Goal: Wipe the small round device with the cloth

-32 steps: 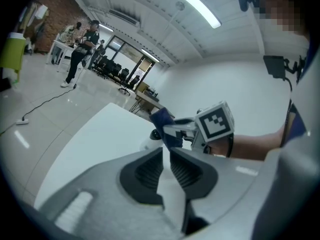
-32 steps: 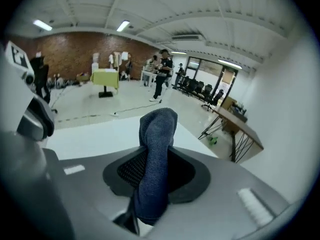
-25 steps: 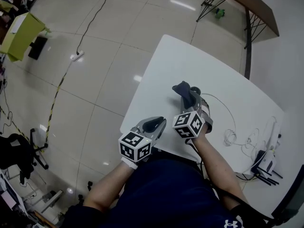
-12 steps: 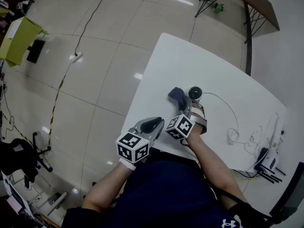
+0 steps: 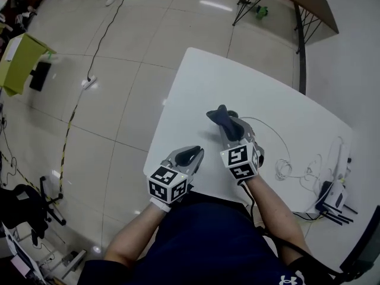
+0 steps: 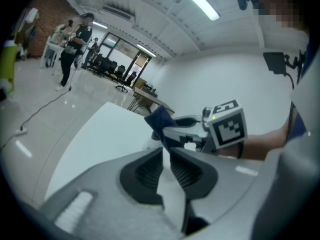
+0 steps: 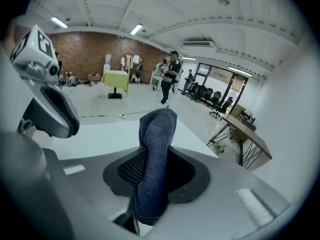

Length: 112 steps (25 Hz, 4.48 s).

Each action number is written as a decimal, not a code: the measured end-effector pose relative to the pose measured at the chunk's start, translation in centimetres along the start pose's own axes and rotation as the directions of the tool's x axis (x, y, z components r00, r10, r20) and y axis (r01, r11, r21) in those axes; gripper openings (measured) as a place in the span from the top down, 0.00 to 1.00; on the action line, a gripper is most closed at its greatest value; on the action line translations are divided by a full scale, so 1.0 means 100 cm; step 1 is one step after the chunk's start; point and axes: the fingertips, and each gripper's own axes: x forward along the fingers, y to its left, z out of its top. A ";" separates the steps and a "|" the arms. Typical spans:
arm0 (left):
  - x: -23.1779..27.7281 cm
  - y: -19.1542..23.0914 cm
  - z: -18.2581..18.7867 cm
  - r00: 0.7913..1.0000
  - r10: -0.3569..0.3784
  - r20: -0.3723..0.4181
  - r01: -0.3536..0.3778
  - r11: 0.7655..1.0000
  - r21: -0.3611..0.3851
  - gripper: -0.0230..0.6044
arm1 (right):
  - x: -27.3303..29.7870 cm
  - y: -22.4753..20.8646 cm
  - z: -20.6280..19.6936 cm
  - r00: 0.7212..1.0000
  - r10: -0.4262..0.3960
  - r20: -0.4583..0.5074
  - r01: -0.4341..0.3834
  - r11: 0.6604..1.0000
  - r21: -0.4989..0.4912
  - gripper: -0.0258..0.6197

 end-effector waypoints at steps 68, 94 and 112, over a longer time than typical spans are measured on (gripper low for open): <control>0.100 -0.008 0.010 0.975 0.176 -0.133 -0.100 0.890 0.445 0.77 | 0.007 0.003 -0.106 0.924 0.378 -0.049 -0.339 0.873 0.351 0.79; 0.080 -0.006 -0.006 0.975 0.192 -0.108 -0.146 0.931 0.335 0.79 | 0.011 -0.011 -0.039 0.846 0.533 0.013 -0.533 0.845 0.049 0.80; 0.077 -0.003 -0.004 0.974 0.202 -0.098 -0.161 0.934 0.319 0.76 | 0.051 0.000 -0.097 0.827 0.497 -0.262 -0.532 0.842 -0.086 0.79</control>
